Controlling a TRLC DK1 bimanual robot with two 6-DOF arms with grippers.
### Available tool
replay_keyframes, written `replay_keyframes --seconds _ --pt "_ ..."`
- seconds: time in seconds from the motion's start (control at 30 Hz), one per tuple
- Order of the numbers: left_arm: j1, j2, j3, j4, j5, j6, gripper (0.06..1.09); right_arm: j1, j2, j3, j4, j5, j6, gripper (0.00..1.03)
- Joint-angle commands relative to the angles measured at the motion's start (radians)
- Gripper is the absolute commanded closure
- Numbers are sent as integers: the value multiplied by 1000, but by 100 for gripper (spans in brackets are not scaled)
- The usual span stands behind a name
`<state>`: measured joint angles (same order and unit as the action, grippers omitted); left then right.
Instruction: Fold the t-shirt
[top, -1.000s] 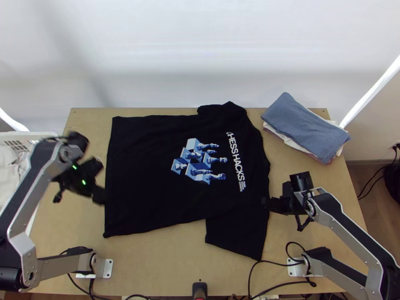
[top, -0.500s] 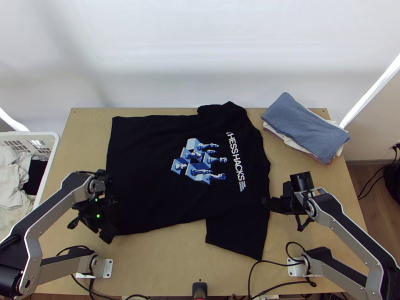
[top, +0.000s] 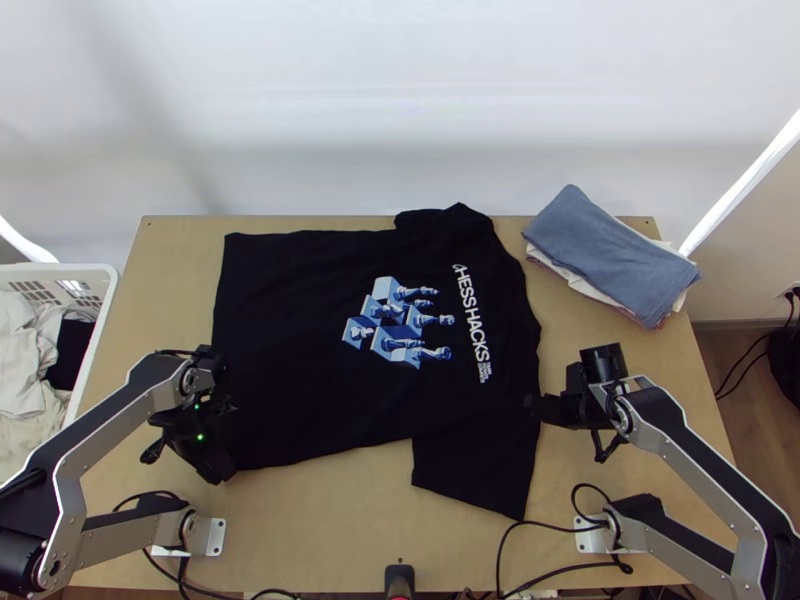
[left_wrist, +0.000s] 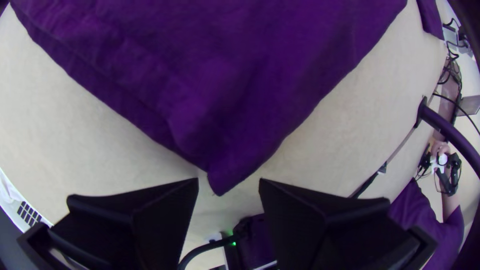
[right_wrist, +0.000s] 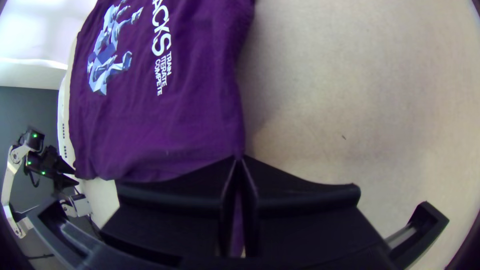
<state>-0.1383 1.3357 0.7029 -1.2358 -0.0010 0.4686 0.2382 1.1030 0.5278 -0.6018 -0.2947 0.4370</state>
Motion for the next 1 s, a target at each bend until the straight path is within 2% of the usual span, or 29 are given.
replay_keyframes --seconds 0.0,0.07,0.1,0.17,0.2,0.33,0.43,0.57,0.73,0.97 --pt "-7 5 -23 1 16 15 48 -2 -12 -8 10 16 5 100" --pt "-24 -10 -28 -1 32 21 55 -2 -14 -8 13 16 3 100" --pt "-32 -24 -34 -5 32 22 67 0 -17 -8 14 17 0 100" --pt "-49 -43 -49 19 32 30 97 -4 -35 -3 16 22 -4 100" --pt "-49 -43 -54 25 32 33 105 -8 -46 0 16 22 -7 100" --pt "-9 -52 -48 45 30 54 105 -56 -91 23 16 22 -57 100" --pt "77 -75 33 55 33 82 105 -88 -126 61 4 22 -87 100" --pt "194 -78 156 108 96 73 105 -106 -172 115 5 22 -103 100" --pt "264 -79 303 219 148 -97 105 -112 -149 232 7 22 -92 100" --pt "282 -76 558 318 148 -386 105 -116 -60 419 57 25 -84 100"
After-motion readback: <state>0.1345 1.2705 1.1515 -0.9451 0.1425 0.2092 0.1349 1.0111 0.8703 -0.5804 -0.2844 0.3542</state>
